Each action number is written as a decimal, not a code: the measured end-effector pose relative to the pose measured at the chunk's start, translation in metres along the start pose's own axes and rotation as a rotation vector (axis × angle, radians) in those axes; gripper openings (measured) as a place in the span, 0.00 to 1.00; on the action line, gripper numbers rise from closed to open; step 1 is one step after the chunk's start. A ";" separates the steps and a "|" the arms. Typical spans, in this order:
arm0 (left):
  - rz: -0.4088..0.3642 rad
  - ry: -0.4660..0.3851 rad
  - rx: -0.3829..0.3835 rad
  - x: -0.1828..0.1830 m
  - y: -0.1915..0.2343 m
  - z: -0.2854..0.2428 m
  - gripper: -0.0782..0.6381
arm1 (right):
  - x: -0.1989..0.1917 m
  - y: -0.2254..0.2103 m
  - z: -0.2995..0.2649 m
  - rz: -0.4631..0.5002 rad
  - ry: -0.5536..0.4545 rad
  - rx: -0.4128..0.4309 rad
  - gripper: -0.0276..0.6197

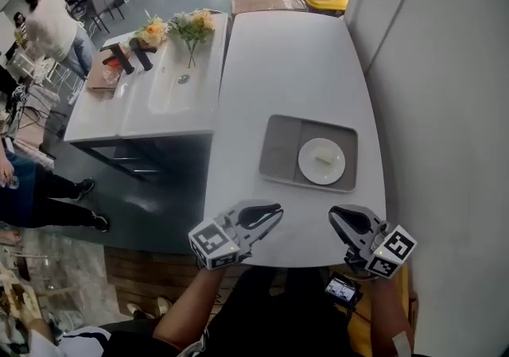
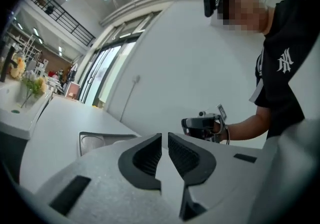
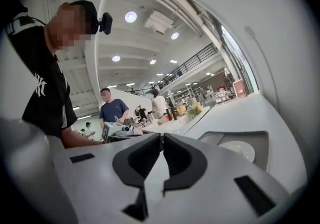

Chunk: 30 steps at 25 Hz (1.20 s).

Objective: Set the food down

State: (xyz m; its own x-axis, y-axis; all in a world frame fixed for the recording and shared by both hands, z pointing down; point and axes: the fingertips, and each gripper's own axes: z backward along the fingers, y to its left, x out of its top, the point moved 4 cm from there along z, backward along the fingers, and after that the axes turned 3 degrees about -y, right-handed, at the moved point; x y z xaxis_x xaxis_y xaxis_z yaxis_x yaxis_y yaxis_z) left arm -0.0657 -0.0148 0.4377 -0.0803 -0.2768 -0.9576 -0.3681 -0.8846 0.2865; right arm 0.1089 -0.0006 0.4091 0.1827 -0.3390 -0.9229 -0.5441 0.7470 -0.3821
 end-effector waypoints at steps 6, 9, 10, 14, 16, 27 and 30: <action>0.070 -0.006 -0.040 -0.027 -0.052 0.036 0.16 | -0.053 0.050 0.013 -0.049 0.054 0.016 0.07; 0.052 0.033 -0.042 -0.049 -0.068 0.044 0.16 | -0.062 0.059 0.016 -0.012 0.064 0.025 0.07; 0.057 0.046 -0.028 -0.055 -0.072 0.046 0.16 | -0.062 0.061 0.018 -0.009 0.053 0.027 0.06; 0.031 0.060 0.004 -0.053 -0.097 0.051 0.16 | -0.058 0.073 0.029 0.004 0.002 0.065 0.05; 0.003 0.058 0.016 -0.045 -0.107 0.051 0.16 | -0.059 0.077 0.038 0.015 -0.012 0.082 0.05; -0.025 0.034 -0.021 -0.035 -0.129 0.041 0.16 | -0.073 0.080 0.063 0.023 -0.040 0.020 0.05; -0.041 0.041 -0.062 -0.034 -0.128 0.043 0.16 | -0.072 0.087 0.063 0.038 -0.035 0.005 0.05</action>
State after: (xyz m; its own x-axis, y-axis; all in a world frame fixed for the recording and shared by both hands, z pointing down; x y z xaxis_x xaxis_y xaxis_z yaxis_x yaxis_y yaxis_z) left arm -0.0560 0.1243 0.4324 -0.0275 -0.2536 -0.9669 -0.3120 -0.9168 0.2493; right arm 0.0996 0.1247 0.4390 0.1904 -0.2901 -0.9379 -0.5472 0.7618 -0.3467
